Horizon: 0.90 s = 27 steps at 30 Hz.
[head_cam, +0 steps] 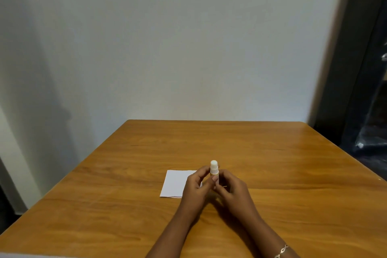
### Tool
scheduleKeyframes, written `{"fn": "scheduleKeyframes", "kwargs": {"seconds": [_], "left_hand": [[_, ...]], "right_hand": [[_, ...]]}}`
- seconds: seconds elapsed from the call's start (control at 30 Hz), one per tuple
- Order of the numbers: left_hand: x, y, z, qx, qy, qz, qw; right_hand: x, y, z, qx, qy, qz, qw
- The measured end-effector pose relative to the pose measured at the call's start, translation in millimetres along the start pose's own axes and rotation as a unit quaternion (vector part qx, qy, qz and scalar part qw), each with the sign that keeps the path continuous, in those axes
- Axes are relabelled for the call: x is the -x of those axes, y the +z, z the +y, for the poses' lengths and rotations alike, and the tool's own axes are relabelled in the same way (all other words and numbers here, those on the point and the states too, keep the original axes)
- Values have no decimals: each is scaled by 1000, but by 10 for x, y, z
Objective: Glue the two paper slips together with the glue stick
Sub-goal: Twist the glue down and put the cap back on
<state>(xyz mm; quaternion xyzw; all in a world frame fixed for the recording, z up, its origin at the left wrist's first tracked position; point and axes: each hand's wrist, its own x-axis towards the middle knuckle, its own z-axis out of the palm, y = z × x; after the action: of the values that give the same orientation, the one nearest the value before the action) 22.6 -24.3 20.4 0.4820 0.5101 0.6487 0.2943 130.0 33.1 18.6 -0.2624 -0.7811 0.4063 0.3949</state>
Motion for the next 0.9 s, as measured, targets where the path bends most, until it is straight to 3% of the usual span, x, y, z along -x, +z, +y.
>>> {"fn": "scheduleKeyframes", "kwargs": {"seconds": [0.23, 0.43, 0.6, 0.77, 0.9], "left_hand": [[-45, -32, 2, 65, -11, 29, 997], [-46, -54, -26, 84, -19, 28, 996], [-29, -62, -29, 102, -17, 39, 994], [-26, -38, -4, 104, -20, 35, 994], [-21, -37, -16, 100, -23, 32, 994]], "right_hand": [[-19, -25, 113, -2, 42, -79, 996], [-45, 2, 123, 40, 39, -81, 995], [-36, 29, 127, 33, 48, -25, 998], [-43, -7, 101, 22, 42, -89, 995], [-41, -15, 119, 36, 60, -86, 994]]}}
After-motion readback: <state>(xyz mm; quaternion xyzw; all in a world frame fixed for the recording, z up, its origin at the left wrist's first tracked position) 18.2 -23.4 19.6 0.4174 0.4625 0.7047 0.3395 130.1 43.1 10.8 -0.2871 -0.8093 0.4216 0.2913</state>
